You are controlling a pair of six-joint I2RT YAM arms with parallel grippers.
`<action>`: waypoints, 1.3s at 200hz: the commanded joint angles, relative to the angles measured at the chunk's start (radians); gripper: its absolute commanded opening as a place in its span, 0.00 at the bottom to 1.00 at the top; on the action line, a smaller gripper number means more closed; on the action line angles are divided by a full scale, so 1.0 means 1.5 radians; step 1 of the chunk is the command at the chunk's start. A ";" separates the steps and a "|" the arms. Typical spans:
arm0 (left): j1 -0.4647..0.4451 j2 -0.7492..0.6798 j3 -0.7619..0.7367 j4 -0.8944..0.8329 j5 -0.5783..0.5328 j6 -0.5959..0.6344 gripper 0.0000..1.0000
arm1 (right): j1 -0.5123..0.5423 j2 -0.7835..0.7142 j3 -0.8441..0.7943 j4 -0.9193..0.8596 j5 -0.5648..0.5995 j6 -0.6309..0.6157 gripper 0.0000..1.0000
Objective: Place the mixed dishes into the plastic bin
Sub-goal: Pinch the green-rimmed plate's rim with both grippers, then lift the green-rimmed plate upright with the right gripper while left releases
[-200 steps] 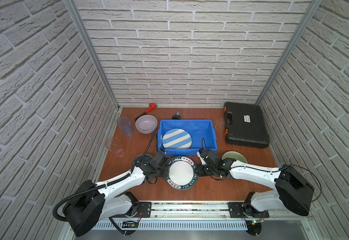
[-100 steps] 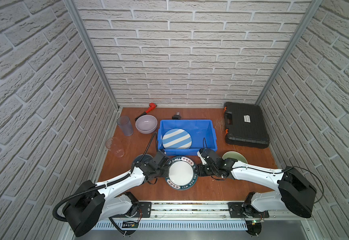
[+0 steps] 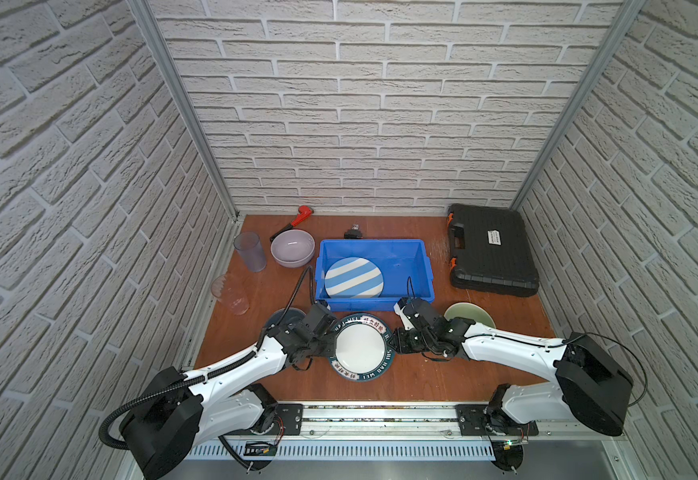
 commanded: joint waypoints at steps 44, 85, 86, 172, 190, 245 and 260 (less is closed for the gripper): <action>0.000 0.000 -0.016 0.030 0.035 -0.009 0.23 | -0.002 0.029 -0.048 0.196 -0.080 0.057 0.27; 0.002 0.009 -0.020 0.037 0.038 -0.009 0.22 | -0.004 0.059 -0.081 0.308 -0.115 0.094 0.27; 0.002 0.009 -0.020 0.037 0.038 -0.009 0.22 | -0.004 0.060 -0.082 0.311 -0.116 0.095 0.27; 0.003 0.030 -0.016 0.057 0.052 -0.009 0.22 | -0.004 0.032 -0.073 0.271 -0.105 0.069 0.25; 0.002 0.031 -0.012 0.055 0.052 -0.008 0.24 | -0.003 0.013 -0.062 0.232 -0.094 0.052 0.22; 0.003 0.012 0.025 0.007 0.039 0.010 0.40 | -0.005 -0.025 -0.019 0.116 -0.077 0.014 0.07; 0.005 -0.003 0.037 -0.016 0.028 0.018 0.45 | -0.005 -0.033 -0.013 0.097 -0.073 0.007 0.06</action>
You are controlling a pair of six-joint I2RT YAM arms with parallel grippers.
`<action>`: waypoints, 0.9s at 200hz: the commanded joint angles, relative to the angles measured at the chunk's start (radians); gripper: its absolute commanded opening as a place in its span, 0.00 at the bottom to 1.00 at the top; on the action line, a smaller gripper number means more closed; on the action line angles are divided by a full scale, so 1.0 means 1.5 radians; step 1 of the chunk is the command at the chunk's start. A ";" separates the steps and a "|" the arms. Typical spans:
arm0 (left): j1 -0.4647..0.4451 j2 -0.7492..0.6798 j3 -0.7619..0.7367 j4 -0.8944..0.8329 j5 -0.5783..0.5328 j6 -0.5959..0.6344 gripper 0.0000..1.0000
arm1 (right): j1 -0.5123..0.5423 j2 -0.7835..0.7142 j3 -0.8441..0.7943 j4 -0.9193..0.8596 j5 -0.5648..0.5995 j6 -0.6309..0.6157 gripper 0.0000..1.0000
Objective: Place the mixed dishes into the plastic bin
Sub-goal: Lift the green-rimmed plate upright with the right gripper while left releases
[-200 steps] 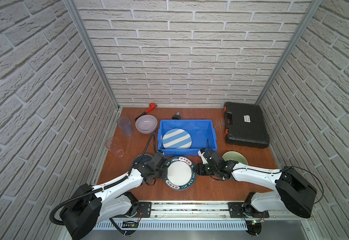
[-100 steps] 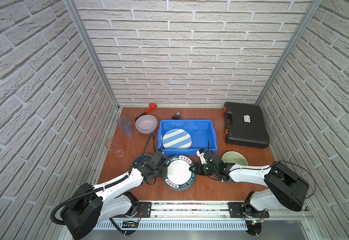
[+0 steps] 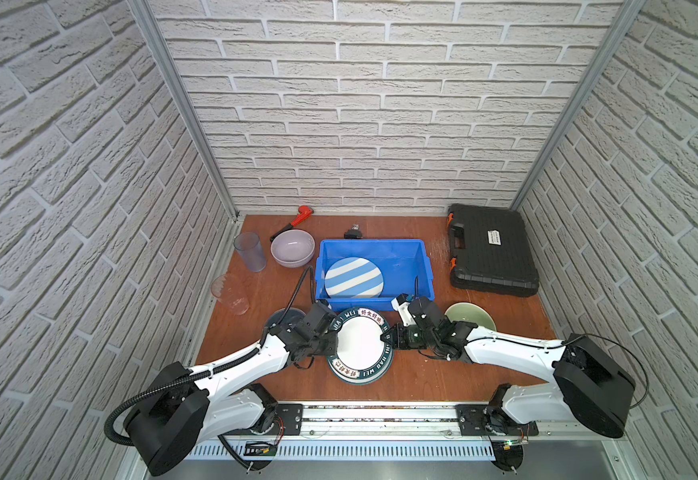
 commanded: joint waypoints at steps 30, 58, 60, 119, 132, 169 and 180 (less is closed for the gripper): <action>0.016 -0.053 0.044 -0.074 0.003 0.032 0.49 | 0.007 -0.036 0.033 -0.076 -0.001 -0.052 0.06; 0.037 -0.084 0.067 -0.121 0.006 0.043 0.49 | 0.004 -0.061 0.053 -0.123 -0.010 -0.081 0.06; 0.039 -0.087 0.068 -0.125 0.007 0.044 0.49 | 0.003 -0.063 0.055 -0.127 -0.012 -0.084 0.06; 0.107 -0.170 0.144 -0.211 0.006 0.096 0.58 | -0.044 -0.159 0.134 -0.276 -0.059 -0.175 0.06; 0.129 -0.172 0.162 -0.212 -0.003 0.115 0.62 | -0.063 -0.169 0.154 -0.284 -0.060 -0.188 0.06; 0.215 -0.130 0.208 -0.145 0.027 0.136 0.72 | -0.139 -0.140 0.240 -0.285 -0.061 -0.201 0.06; 0.236 -0.109 0.220 -0.121 0.041 0.139 0.73 | -0.153 -0.121 0.273 -0.287 -0.046 -0.205 0.06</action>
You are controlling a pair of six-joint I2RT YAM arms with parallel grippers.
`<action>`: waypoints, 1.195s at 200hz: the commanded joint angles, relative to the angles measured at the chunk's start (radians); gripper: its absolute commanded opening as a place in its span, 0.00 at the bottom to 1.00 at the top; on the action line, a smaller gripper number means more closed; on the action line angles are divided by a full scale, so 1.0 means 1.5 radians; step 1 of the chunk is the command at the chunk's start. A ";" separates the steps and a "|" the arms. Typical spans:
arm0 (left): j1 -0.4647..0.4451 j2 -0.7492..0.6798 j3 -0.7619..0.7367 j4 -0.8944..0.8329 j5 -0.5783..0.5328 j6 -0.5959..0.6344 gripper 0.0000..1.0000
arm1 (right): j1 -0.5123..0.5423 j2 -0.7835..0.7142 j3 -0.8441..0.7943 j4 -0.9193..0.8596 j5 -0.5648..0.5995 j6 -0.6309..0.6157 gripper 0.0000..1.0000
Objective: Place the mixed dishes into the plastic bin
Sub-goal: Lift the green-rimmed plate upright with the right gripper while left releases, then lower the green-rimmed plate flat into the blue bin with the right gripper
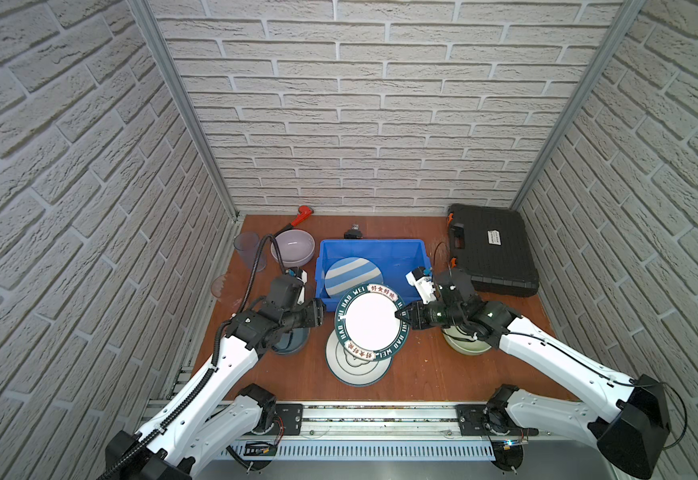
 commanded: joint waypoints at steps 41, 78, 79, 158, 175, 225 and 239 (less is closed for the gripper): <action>0.069 0.136 0.074 0.109 0.040 0.047 0.75 | -0.069 0.108 0.173 0.051 0.043 -0.014 0.06; 0.081 0.205 0.079 0.159 0.058 0.052 0.72 | -0.089 0.184 0.224 0.099 0.098 -0.003 0.06; 0.081 0.206 0.079 0.160 0.058 0.052 0.72 | -0.090 0.186 0.226 0.099 0.100 -0.003 0.06; 0.084 0.297 0.101 0.193 0.080 0.062 0.61 | -0.099 0.344 0.269 0.205 0.077 0.016 0.06; 0.084 0.308 0.105 0.191 0.084 0.061 0.59 | -0.100 0.373 0.272 0.230 0.061 0.030 0.06; 0.084 0.313 0.107 0.194 0.085 0.057 0.59 | -0.099 0.437 0.273 0.261 0.038 0.053 0.06; 0.084 0.315 0.106 0.195 0.086 0.057 0.59 | -0.099 0.451 0.272 0.268 0.033 0.057 0.06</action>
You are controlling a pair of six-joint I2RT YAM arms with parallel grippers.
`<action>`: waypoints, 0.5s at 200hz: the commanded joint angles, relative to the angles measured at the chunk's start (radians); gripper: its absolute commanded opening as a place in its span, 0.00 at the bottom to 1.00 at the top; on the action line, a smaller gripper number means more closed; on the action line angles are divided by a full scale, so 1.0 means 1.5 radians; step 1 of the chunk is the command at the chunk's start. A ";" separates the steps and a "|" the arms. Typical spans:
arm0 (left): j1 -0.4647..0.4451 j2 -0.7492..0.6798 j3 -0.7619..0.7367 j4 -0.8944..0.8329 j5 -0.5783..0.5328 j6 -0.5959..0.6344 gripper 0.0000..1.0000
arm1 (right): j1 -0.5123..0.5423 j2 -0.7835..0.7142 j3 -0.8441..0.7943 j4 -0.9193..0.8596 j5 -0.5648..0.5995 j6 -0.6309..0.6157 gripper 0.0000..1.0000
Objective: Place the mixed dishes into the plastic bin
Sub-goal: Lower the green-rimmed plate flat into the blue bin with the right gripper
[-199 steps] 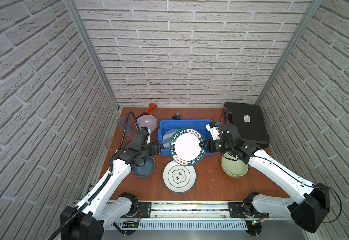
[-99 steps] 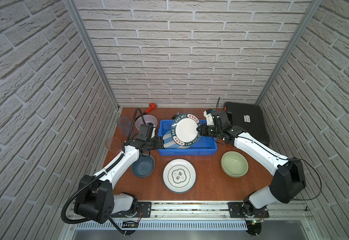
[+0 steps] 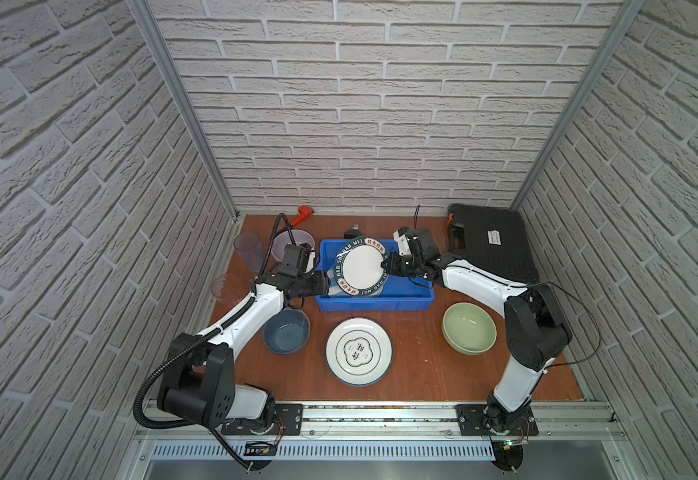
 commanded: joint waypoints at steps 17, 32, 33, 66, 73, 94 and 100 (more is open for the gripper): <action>0.005 0.008 0.014 0.026 0.009 0.005 0.59 | -0.001 0.017 0.019 0.089 -0.036 0.025 0.06; 0.005 0.010 0.014 0.029 0.010 0.004 0.59 | 0.000 0.030 0.018 0.096 -0.043 0.030 0.06; 0.005 0.011 0.014 0.029 0.010 0.004 0.59 | 0.000 0.030 0.018 0.097 -0.044 0.031 0.06; 0.005 0.016 0.013 0.032 0.014 0.001 0.58 | 0.002 0.053 0.019 0.105 -0.054 0.040 0.06; 0.005 0.017 0.013 0.032 0.015 0.000 0.58 | 0.002 0.056 0.019 0.105 -0.055 0.040 0.06; 0.005 0.017 0.013 0.032 0.016 0.000 0.58 | 0.003 0.066 0.019 0.104 -0.060 0.041 0.07; 0.005 0.017 0.013 0.032 0.016 0.001 0.58 | 0.003 0.069 0.019 0.103 -0.063 0.041 0.08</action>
